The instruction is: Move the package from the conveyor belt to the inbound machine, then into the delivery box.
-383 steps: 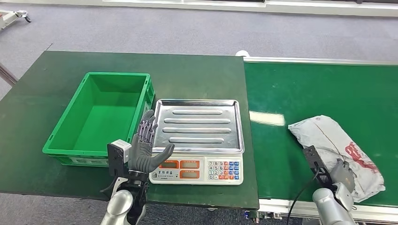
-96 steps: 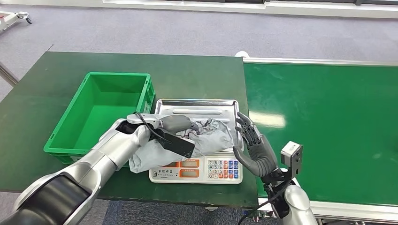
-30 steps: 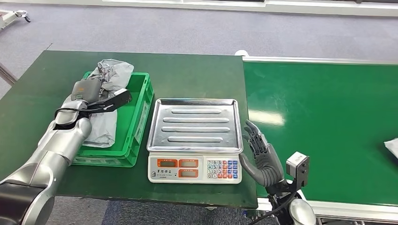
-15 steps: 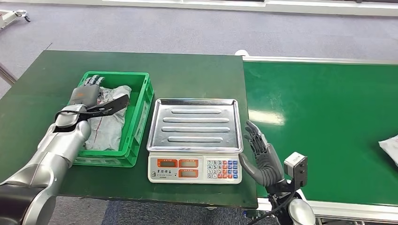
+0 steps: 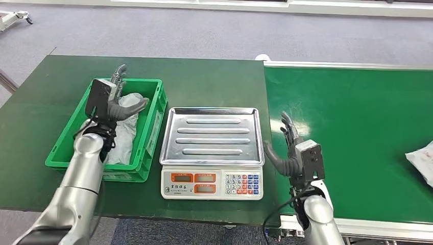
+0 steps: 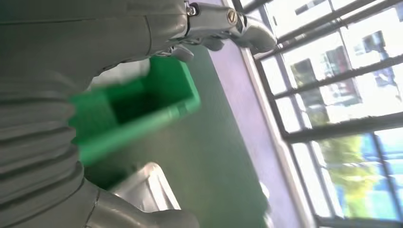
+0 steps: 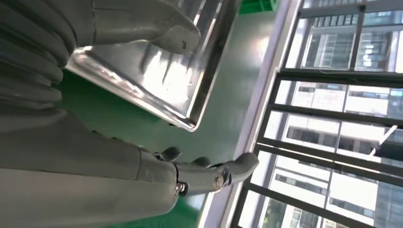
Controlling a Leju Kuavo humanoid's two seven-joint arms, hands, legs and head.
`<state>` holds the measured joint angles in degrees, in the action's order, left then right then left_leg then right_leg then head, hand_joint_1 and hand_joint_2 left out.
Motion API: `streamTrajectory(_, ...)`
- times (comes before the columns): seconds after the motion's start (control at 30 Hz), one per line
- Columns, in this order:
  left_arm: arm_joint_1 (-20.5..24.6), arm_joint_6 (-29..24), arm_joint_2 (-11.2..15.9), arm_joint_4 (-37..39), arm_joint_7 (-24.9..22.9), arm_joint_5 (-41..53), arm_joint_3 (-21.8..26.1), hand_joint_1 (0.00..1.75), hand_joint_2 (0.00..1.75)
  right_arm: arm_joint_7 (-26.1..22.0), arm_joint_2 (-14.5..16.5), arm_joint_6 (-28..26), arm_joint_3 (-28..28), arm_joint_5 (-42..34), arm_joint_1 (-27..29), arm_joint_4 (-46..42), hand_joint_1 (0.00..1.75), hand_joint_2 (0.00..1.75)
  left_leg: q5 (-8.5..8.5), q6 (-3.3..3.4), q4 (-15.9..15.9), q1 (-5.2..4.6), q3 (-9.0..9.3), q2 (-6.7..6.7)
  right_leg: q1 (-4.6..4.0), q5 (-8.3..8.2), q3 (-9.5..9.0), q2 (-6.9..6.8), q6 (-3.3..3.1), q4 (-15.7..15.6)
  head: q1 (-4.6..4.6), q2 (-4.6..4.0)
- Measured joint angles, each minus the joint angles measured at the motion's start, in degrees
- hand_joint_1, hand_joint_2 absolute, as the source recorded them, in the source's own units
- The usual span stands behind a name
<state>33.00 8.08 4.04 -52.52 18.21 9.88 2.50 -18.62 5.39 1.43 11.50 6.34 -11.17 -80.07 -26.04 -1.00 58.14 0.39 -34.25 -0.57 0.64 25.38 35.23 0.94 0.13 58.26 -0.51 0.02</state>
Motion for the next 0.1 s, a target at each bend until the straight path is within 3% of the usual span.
streamTrajectory(0.1, -2.76, -0.97, -1.24, -4.59, -0.21, -3.23, -0.35, 0.00, 1.75, 0.07, 0.16, -0.78, 1.50, -0.23, -1.68, 1.44, 0.00, 1.75, -0.01, 0.01, 0.00, 0.01, -0.01, -0.01, 0.00, 0.00, 0.03, -0.01, 0.00, 0.00, -0.03, 0.00)
